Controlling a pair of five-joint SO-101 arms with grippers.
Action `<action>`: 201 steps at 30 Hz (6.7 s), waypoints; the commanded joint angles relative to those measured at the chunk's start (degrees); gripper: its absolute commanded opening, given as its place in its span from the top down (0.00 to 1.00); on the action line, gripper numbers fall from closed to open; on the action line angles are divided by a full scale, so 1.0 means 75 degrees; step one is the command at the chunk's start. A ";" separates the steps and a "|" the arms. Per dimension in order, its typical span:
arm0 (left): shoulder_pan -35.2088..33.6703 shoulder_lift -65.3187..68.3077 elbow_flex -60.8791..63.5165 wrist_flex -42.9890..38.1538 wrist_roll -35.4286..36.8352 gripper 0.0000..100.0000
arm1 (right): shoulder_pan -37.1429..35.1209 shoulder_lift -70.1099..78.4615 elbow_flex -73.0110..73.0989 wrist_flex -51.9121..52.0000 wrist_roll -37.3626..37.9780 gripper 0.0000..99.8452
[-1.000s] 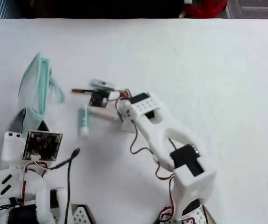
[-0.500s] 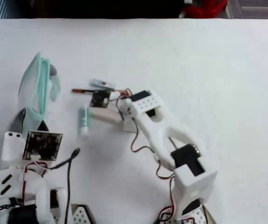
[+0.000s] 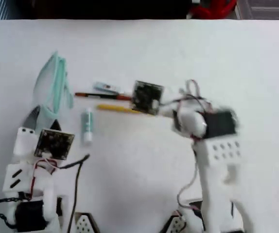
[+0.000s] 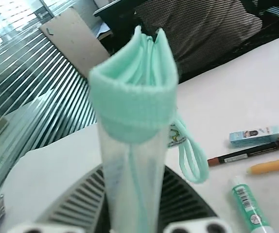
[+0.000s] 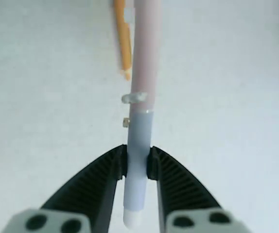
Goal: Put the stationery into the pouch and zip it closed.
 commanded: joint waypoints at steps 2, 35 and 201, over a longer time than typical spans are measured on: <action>0.0979 -0.0076 0.0129 -0.0375 0.0059 0.98 | 0.0686 -0.1788 -0.0234 0.0662 0.0891 0.98; 0.4448 -0.0076 -0.2626 0.2344 0.0715 0.98 | -0.0100 -0.3499 -0.0891 -0.2104 -0.3751 0.98; 0.5140 -0.0088 0.0821 -0.0774 -0.0481 0.98 | -0.1975 -0.0252 -0.2473 0.1940 0.1043 0.98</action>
